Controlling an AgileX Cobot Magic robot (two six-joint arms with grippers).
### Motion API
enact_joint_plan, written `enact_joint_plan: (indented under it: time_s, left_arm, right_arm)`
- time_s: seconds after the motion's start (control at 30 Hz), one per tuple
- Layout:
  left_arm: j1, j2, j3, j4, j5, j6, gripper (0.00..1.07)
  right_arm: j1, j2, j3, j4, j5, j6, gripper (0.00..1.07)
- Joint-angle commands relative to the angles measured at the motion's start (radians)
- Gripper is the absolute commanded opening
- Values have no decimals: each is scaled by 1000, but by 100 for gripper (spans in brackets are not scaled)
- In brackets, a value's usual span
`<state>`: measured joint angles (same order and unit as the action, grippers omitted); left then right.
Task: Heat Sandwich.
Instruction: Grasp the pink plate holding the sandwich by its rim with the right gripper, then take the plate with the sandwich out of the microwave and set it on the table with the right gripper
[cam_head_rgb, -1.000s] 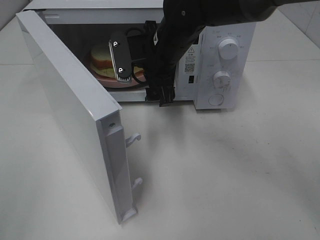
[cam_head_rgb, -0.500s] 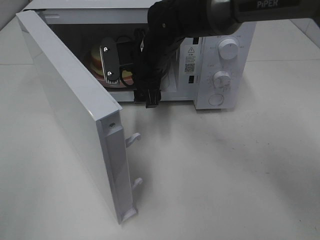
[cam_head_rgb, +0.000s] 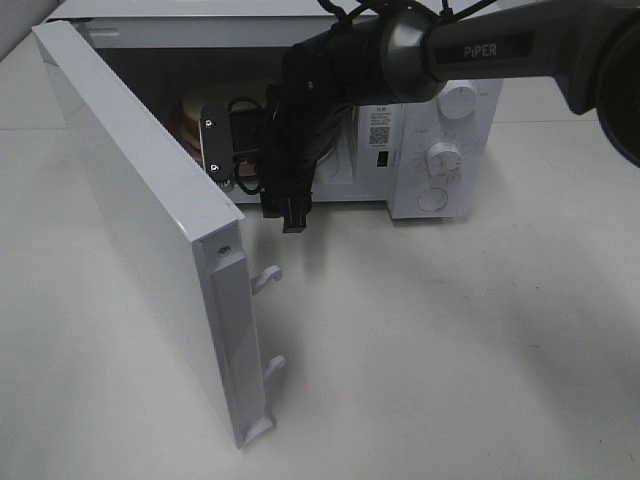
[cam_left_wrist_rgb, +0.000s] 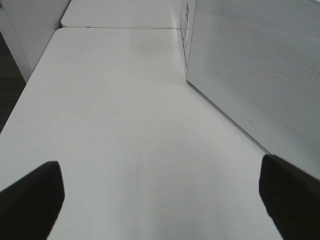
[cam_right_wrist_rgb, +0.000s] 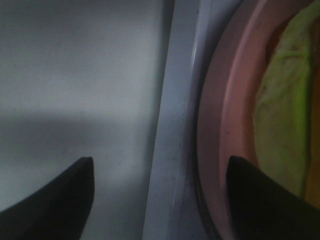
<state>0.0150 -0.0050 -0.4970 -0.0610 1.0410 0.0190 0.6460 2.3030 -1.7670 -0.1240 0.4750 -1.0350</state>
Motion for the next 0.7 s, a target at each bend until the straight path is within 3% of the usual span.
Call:
enact_joint_plan:
  time_s: [0.03,0.07,0.1,0.17,0.2,0.23,0.7]
  left_arm:
    - [4,-26,2,5,-6,-1,100]
    - [4,-26,2,5,-6,-1,100]
    - [4,-26,2,5,-6,-1,100]
    - [4,-26,2,5,-6,-1,100]
    - [4,-26,2,5,-6,-1,100]
    - [4,-26,2,5,-6,-1,100]
    - [4,-26,2,5,-6,-1,100]
  right_arm:
    - [-16,1,-7,2,21,21,59]
    - [-19,1,-7,2,24,21,47]
    - [-19,1,-7,2,24,21,47]
    - [-19,1,-7,-2,34,21,29]
    - [-19,1,-7,-5,38,21,19]
    - [-19,1,-7,-5,46,21,2]
    - [-19,1,-7,-5,63,9,0]
